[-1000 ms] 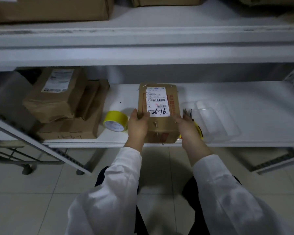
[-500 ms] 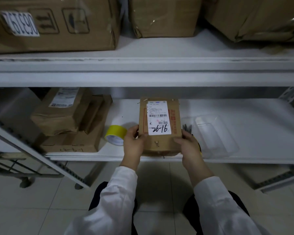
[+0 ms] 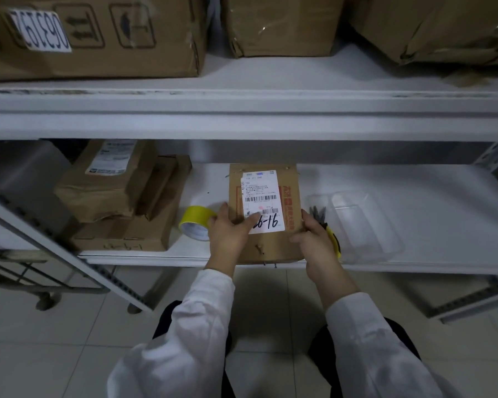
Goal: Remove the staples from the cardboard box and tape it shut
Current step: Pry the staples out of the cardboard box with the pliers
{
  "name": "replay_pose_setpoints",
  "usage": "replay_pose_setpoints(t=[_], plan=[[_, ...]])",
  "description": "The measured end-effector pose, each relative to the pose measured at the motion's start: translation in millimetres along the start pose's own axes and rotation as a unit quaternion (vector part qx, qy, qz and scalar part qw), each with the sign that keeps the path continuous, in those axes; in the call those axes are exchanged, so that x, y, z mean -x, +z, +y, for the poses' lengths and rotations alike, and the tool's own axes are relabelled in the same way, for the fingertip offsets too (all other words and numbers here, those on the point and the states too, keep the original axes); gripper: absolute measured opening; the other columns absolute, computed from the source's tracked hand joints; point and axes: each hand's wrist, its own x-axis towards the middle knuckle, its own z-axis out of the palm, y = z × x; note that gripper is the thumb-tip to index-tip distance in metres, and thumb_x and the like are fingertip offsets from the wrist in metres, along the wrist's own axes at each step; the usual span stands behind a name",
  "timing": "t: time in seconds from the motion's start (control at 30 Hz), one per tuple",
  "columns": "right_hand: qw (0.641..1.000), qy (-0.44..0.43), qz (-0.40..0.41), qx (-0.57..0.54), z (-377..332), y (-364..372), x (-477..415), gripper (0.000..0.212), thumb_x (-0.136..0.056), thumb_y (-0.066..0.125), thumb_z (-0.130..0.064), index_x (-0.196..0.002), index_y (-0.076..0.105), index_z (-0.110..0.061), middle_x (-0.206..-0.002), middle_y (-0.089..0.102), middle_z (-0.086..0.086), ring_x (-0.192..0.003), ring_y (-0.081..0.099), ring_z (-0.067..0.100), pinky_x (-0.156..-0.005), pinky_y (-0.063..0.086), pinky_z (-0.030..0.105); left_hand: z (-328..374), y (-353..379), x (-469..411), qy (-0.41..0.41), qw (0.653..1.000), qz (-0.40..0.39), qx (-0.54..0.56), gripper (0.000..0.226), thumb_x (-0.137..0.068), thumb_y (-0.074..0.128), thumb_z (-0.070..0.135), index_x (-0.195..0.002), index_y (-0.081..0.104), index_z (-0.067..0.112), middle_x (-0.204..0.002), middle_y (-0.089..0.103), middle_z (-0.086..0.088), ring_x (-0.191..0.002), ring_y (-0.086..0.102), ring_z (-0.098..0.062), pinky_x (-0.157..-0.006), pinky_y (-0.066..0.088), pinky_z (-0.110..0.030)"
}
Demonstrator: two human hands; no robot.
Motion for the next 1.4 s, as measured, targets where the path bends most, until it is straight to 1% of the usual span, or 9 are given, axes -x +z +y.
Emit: replay_pose_setpoints(t=[0.13,0.37,0.57,0.77,0.9,1.03,1.17,1.3,1.4], plan=[[1.0,0.0,-0.001,0.014,2,1,-4,0.057,-0.083,0.057,0.007,-0.129,0.046,-0.023,-0.113,0.057,-0.003,-0.107,0.052,0.018,-0.074,0.043,0.026,0,0,-1,-0.012,1.0,0.008,0.016,0.077,-0.046,0.07,0.07,-0.107,0.055,0.026,-0.109,0.065,0.002,-0.112,0.055,-0.024,-0.093,0.05,-0.046],[0.999,0.016,0.03,-0.023,0,-1,-4,0.031,-0.083,0.068,-0.007,-0.102,0.047,-0.022,-0.103,0.06,0.0,-0.094,0.057,0.018,-0.087,0.049,0.036,0,-3,-2,-0.001,0.999,0.0,0.035,0.068,-0.046,0.073,0.062,-0.098,0.044,0.028,-0.106,0.066,-0.002,-0.106,0.06,-0.026,-0.09,0.051,-0.048],[1.0,-0.024,-0.009,0.012,-10,3,12,0.045,-0.09,0.059,-0.011,-0.129,0.047,-0.03,-0.111,0.061,-0.008,-0.098,0.057,0.013,-0.079,0.05,0.031,10,-12,6,0.01,0.999,-0.003,0.046,0.056,-0.064,0.082,0.041,-0.099,0.043,0.021,-0.106,0.066,-0.004,-0.1,0.064,-0.024,-0.087,0.054,-0.044],[0.996,-0.065,-0.053,-0.002,-13,4,22,0.057,-0.091,0.057,-0.007,-0.138,0.045,-0.035,-0.122,0.061,-0.005,-0.119,0.054,0.022,-0.101,0.045,0.041,23,-8,21,-0.036,0.998,-0.008,0.055,0.12,-0.024,0.078,0.068,-0.122,0.036,0.013,-0.122,0.056,-0.003,-0.114,0.055,-0.021,-0.095,0.049,-0.043],[0.993,-0.098,-0.015,0.067,-16,0,24,0.061,-0.087,0.064,-0.016,-0.138,0.041,-0.04,-0.145,0.026,-0.002,-0.135,0.033,0.025,-0.107,0.037,0.041,27,-4,30,-0.071,0.996,0.002,0.045,0.138,-0.043,0.084,0.06,-0.146,0.008,0.008,-0.145,0.027,-0.011,-0.135,0.03,-0.027,-0.11,0.034,-0.047],[0.985,-0.136,-0.104,0.028,-22,-1,28,0.053,-0.092,0.055,-0.008,-0.138,0.043,-0.032,-0.145,0.034,-0.006,-0.126,0.038,0.011,-0.082,0.042,0.011,24,0,33,-0.064,0.996,0.01,0.062,0.142,-0.051,0.084,0.055,-0.148,-0.016,0.024,-0.147,0.014,-0.017,-0.138,0.018,-0.036,-0.113,0.026,-0.047],[0.982,-0.127,-0.127,0.057,-30,3,18,0.048,-0.093,0.054,-0.01,-0.132,0.043,-0.036,-0.147,0.036,0.0,-0.116,0.042,0.007,-0.073,0.042,0.004,26,-4,32,-0.044,0.997,0.021,0.056,0.14,-0.053,0.083,0.055,-0.144,-0.022,0.035,-0.149,0.01,-0.018,-0.137,0.017,-0.038,-0.111,0.023,-0.05],[0.982,-0.095,-0.147,0.072,-32,-2,17,0.042,-0.097,0.045,-0.009,-0.138,0.045,-0.02,-0.138,0.042,-0.005,-0.126,0.037,0.01,-0.091,0.032,0.005,27,-8,25,-0.034,0.998,0.028,0.049,0.141,-0.04,0.072,0.067,-0.143,-0.021,0.039,-0.147,0.015,-0.018,-0.136,0.019,-0.035,-0.111,0.027,-0.052],[0.994,-0.08,-0.059,-0.043,-26,-11,14,0.039,-0.097,0.044,-0.006,-0.134,0.051,-0.018,-0.134,0.05,0.0,-0.123,0.043,0.015,-0.1,0.036,0.031,23,-13,15,-0.027,0.996,0.009,0.083,0.138,-0.033,0.064,0.072,-0.144,-0.012,0.041,-0.144,0.026,-0.013,-0.132,0.029,-0.034,-0.103,0.039,-0.046]])
